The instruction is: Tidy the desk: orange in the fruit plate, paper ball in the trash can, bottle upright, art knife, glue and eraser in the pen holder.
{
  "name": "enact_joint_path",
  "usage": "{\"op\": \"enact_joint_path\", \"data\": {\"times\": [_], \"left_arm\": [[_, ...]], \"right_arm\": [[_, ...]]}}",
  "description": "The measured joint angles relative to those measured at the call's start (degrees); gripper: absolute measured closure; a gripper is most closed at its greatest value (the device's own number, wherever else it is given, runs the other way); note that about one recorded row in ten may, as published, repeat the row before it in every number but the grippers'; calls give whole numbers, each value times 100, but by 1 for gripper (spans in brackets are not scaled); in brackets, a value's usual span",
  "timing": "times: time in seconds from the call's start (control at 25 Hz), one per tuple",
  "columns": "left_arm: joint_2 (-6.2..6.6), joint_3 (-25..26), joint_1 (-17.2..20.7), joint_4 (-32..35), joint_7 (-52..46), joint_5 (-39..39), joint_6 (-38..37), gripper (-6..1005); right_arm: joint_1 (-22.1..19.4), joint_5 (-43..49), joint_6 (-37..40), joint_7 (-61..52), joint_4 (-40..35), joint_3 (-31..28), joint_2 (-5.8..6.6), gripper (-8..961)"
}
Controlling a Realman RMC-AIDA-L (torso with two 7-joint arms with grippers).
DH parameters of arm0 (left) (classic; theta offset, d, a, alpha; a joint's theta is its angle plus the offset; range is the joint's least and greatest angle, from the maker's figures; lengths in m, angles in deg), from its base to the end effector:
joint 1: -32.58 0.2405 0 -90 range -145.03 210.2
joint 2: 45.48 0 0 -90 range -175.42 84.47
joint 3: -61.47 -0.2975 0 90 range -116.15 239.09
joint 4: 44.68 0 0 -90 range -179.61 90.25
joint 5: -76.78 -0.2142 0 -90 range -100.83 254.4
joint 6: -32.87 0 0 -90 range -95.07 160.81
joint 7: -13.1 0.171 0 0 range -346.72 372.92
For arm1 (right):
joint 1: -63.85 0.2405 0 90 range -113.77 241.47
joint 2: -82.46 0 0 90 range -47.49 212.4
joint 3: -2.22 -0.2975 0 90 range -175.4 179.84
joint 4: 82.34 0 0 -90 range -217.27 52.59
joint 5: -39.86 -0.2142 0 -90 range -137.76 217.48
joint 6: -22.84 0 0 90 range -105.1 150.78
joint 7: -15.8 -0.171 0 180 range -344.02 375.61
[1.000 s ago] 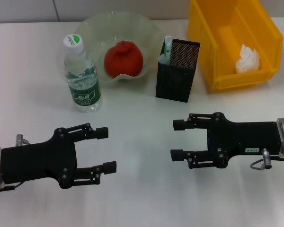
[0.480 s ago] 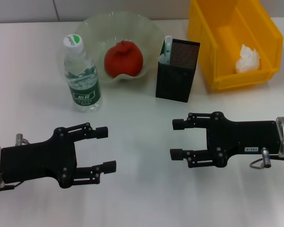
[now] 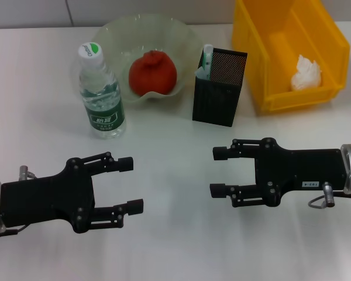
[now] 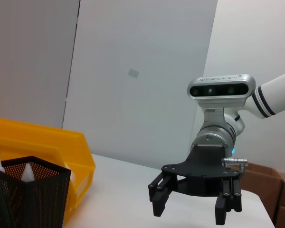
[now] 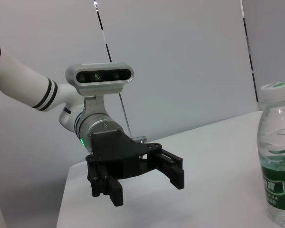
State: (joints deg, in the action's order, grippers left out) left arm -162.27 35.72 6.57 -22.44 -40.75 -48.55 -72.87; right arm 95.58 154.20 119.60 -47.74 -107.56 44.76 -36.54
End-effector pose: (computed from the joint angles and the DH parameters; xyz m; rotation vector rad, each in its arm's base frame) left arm -0.3112 0.2746 -0.0517 -2.8262 -0.3881 -0.9765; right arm 0.2700 0.3164 -0.0823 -2.9374 0.4004 0.8740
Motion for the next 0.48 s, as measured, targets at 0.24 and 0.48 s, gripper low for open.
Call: {"op": "enact_joint_path", "data": {"times": [0.24, 0.48], "left_arm": [[0, 0, 0, 0, -5, 0, -2, 198], [0, -2, 0, 0, 2, 0, 1, 198]], "right_arm": [[0, 0, 0, 0, 0, 0, 0, 201], [0, -1, 0, 0, 0, 0, 0, 201]]}}
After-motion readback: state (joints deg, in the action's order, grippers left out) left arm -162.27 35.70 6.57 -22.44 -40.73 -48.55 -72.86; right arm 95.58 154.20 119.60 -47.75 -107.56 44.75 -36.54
